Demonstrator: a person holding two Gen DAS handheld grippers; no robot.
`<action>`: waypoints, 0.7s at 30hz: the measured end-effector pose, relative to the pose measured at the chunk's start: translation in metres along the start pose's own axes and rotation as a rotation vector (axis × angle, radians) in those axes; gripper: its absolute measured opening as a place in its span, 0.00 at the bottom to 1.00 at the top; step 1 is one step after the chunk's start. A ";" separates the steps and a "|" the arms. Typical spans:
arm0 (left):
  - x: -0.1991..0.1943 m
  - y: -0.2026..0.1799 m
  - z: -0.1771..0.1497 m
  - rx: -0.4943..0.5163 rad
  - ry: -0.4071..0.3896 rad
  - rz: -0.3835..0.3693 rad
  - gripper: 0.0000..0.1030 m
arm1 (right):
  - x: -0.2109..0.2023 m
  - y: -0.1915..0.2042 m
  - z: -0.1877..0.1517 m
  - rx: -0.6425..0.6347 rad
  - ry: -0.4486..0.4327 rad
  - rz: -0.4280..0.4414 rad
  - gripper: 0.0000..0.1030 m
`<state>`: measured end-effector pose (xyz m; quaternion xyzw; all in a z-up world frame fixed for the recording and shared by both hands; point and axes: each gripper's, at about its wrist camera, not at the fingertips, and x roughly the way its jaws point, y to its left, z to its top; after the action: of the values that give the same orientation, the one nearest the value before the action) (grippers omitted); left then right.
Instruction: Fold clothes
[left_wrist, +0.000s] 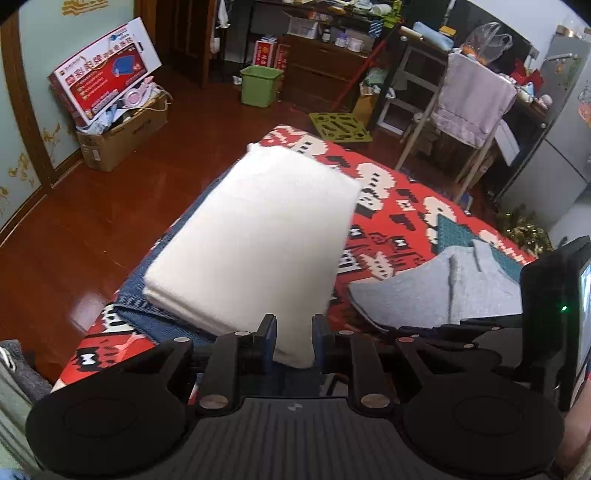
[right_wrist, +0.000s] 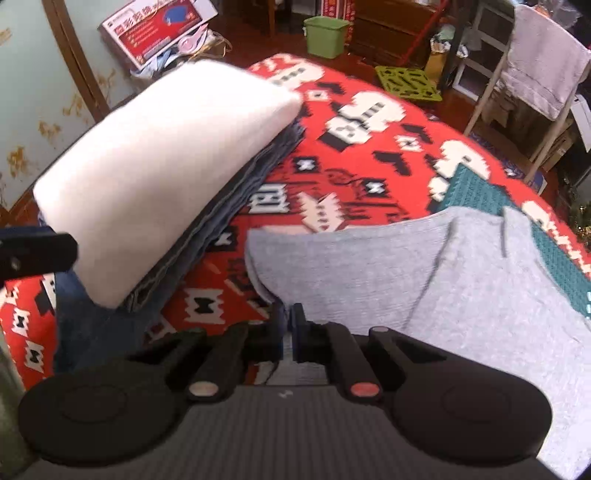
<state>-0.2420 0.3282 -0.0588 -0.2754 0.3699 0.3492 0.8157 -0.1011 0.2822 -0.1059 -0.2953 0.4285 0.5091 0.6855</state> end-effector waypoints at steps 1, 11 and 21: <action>0.000 -0.004 0.002 0.006 -0.002 -0.013 0.19 | -0.006 -0.005 0.001 0.012 -0.007 -0.001 0.04; 0.007 -0.072 0.018 0.085 -0.006 -0.158 0.19 | -0.082 -0.089 -0.002 0.245 -0.095 -0.042 0.04; 0.028 -0.166 0.014 0.230 0.040 -0.262 0.19 | -0.136 -0.187 -0.058 0.491 -0.148 -0.128 0.04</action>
<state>-0.0943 0.2481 -0.0417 -0.2331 0.3845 0.1899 0.8728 0.0449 0.1159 -0.0175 -0.1088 0.4683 0.3658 0.7969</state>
